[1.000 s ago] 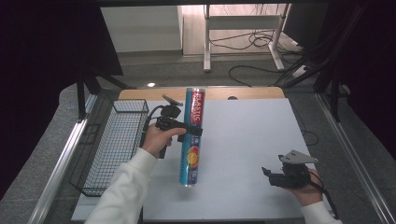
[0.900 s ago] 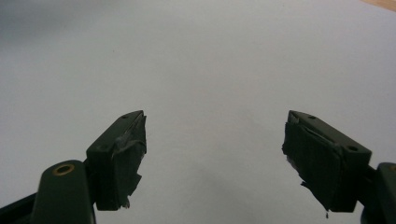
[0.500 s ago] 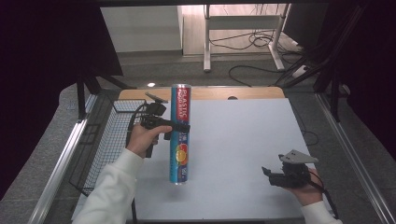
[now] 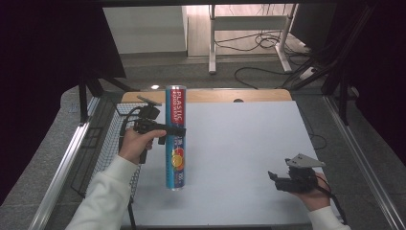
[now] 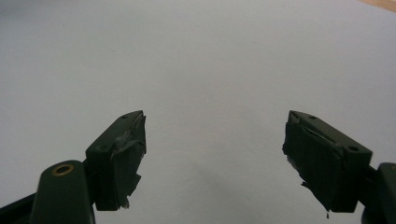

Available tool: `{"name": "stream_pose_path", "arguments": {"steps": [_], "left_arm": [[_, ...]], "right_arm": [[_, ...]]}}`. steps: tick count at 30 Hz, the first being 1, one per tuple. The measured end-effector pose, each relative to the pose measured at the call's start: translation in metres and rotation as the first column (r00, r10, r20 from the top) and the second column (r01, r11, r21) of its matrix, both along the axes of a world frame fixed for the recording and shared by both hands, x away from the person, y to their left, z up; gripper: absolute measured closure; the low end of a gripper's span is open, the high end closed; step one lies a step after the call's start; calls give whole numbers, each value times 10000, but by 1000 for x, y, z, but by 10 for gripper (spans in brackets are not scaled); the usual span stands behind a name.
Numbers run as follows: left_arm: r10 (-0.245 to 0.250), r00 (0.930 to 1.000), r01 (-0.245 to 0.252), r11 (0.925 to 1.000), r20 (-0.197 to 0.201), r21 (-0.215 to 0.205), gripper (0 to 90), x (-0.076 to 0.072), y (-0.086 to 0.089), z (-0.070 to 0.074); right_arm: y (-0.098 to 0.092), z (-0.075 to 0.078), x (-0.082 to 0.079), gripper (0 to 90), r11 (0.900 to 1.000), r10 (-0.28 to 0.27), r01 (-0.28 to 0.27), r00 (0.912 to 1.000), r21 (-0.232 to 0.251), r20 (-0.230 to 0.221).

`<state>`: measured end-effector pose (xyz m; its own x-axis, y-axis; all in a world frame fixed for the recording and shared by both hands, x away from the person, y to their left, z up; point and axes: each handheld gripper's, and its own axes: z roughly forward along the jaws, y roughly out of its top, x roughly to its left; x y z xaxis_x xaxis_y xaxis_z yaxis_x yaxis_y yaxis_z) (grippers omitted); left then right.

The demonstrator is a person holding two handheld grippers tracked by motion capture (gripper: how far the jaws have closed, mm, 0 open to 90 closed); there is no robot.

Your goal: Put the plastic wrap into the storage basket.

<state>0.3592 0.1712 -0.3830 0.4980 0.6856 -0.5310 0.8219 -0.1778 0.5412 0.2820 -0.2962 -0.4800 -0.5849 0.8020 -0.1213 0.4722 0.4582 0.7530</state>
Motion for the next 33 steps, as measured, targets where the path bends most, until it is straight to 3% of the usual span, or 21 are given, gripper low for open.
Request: {"name": "stream_pose_path", "arguments": {"steps": [19, 33], "left_arm": [[553, 9980, -547, 9983, 318, -197, 320, -18, 40, 17], [962, 9948, -955, 9952, 329, -205, 320, -23, 61, 17]], "right_arm": [[0, 0, 1, 212, 10000, -62, 62, 10000, -19, 12], [0, -1, 2, 213, 10000, -47, 47, 10000, -62, 8]]}}
